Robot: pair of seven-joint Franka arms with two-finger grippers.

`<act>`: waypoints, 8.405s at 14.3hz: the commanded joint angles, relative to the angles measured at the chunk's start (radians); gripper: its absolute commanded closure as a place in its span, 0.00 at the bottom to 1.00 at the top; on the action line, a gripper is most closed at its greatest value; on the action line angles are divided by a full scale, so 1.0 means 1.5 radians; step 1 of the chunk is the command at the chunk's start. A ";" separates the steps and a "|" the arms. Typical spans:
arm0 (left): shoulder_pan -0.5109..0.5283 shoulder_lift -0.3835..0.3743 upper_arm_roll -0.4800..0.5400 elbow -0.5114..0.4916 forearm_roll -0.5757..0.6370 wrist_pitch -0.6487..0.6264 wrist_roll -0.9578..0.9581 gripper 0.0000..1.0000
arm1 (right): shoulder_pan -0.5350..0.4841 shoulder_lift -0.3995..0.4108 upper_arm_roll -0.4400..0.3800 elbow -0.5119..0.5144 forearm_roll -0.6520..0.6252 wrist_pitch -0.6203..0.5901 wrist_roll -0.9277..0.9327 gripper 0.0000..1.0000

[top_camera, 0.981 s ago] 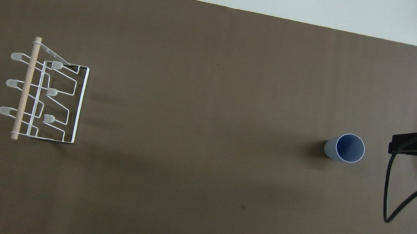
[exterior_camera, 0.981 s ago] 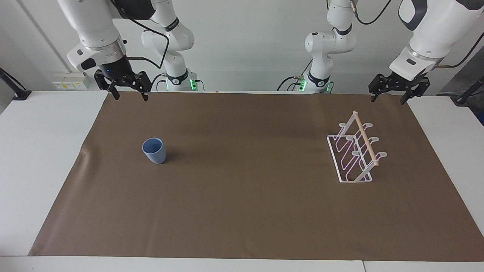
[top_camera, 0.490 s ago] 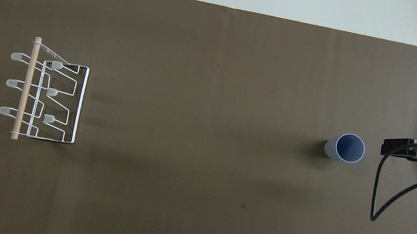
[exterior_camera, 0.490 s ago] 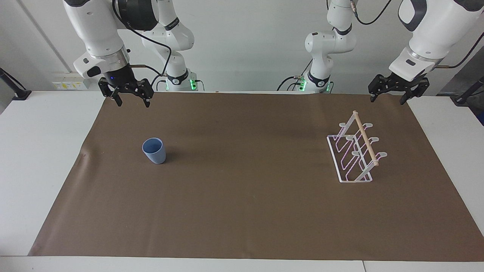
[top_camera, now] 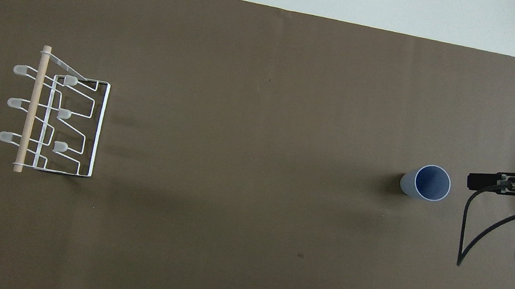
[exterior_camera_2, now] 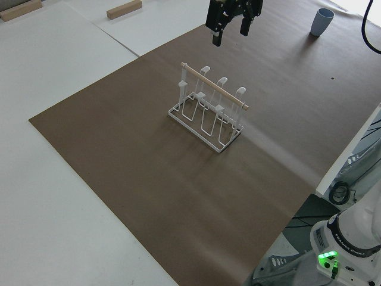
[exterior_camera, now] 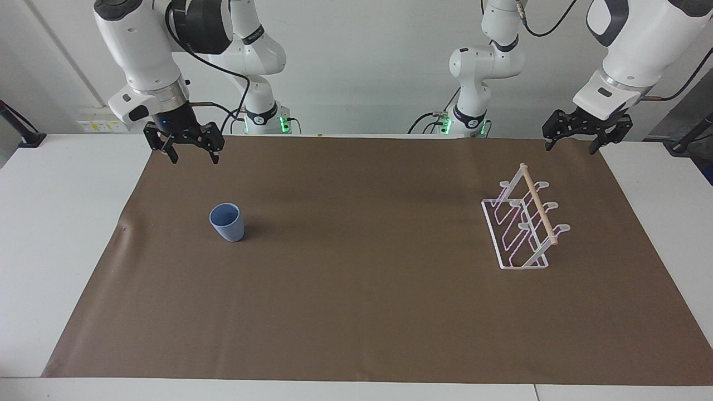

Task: Hang cup on cup holder
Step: 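Reach the right gripper to the light blue cup and grasp its base, then lift the cup with the right gripper while the left gripper approaches, then grasp the cup rim with the left gripper while the right gripper holds, then open the right gripper and withdraw it while the left gripper holds the cup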

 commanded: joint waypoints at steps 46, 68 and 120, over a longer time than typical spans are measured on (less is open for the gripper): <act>-0.020 -0.021 -0.013 -0.014 -0.027 0.050 0.010 0.00 | -0.009 0.077 0.014 0.106 0.672 -0.173 -0.134 1.00; -0.240 -0.030 -0.041 -0.034 -0.225 0.166 0.499 0.00 | 0.200 0.041 0.017 -0.075 1.125 -0.046 -0.083 1.00; -0.291 -0.062 -0.049 -0.102 -0.007 0.141 0.322 1.00 | 0.168 0.051 0.009 -0.024 0.677 0.078 0.031 0.00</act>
